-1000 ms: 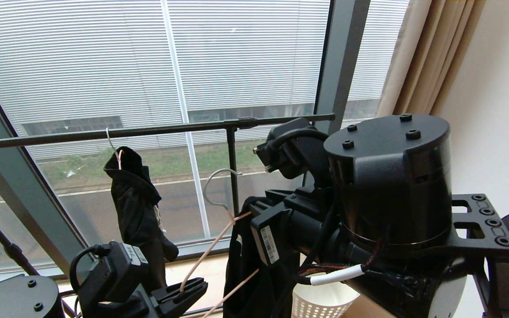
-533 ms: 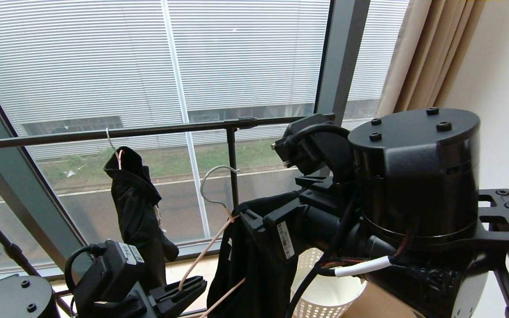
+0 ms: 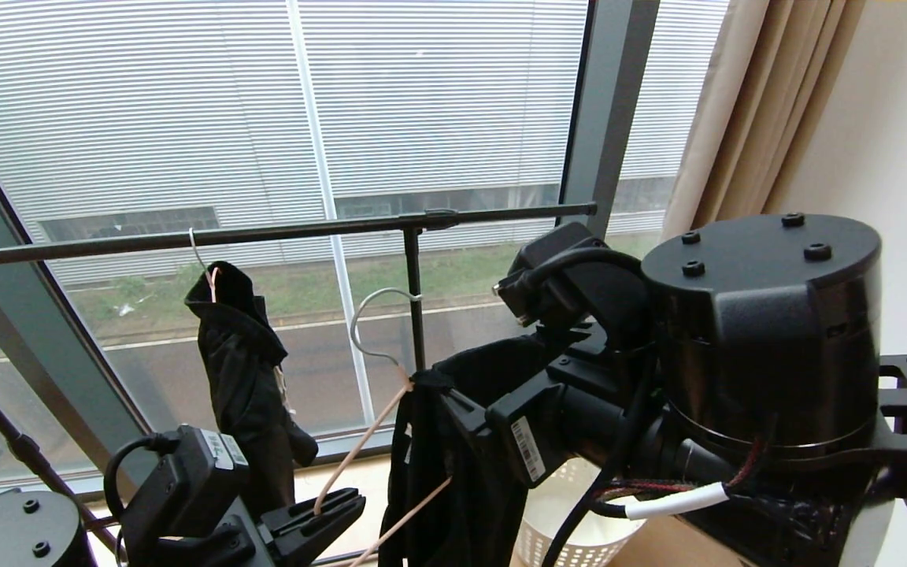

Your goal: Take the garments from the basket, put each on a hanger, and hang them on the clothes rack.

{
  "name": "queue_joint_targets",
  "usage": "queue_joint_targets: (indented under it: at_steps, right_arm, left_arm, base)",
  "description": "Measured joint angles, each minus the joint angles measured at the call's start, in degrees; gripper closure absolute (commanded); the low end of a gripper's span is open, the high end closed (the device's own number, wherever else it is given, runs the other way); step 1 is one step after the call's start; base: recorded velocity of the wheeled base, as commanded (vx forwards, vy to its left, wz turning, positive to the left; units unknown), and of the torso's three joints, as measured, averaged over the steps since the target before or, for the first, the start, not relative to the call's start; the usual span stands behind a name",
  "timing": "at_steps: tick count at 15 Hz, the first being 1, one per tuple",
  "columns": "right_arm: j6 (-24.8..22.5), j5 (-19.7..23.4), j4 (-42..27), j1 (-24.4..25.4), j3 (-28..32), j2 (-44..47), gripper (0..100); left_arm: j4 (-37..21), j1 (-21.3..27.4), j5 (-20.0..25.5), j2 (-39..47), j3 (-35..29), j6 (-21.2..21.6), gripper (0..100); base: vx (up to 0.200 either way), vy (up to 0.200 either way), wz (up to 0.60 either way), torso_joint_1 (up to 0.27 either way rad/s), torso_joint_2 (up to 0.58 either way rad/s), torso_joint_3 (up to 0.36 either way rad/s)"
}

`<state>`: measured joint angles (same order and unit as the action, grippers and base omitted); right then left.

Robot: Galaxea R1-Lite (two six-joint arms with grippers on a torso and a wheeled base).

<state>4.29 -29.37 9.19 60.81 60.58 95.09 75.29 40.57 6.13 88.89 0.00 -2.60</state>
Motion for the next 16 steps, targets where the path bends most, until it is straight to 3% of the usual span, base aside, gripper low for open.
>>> queue_joint_targets:
  at_steps: [5, 7, 9, 12, 16]
  right_arm:
    - [-4.11, 4.02, 0.05, 0.00, -3.41, -2.58, 0]
    - [-8.34, 7.89, -0.06, -1.00, -5.95, -5.32, 0]
    - [-15.56, 12.30, -0.44, -4.14, -8.62, -8.64, 0]
    - [-29.60, 25.34, -6.99, -11.14, -9.97, -13.49, 0]
    - [-45.75, 42.06, -30.23, -21.22, 5.60, -13.56, 0]
  left_arm:
    - [-0.02, 0.02, 0.00, -0.74, 0.00, -0.05, 100]
    - [-0.38, 0.02, 0.02, -0.78, 0.00, -0.02, 100]
    - [-0.60, 0.02, 0.07, -0.80, 0.00, 0.02, 100]
    - [-1.15, 0.27, 0.16, -0.76, 0.00, 0.15, 100]
    - [-2.49, 1.49, 0.18, -0.74, 0.00, 0.15, 100]
  base:
    - [0.000, 0.000, 0.00, 0.000, 0.00, 0.000]
    - [0.000, 0.000, 0.00, 0.000, 0.00, 0.000]
    - [0.000, 0.000, 0.00, 0.000, 0.00, 0.000]
    - [0.000, 0.000, 0.00, 0.000, 0.00, 0.000]
    - [0.000, 0.000, 0.00, 0.000, 0.00, 0.000]
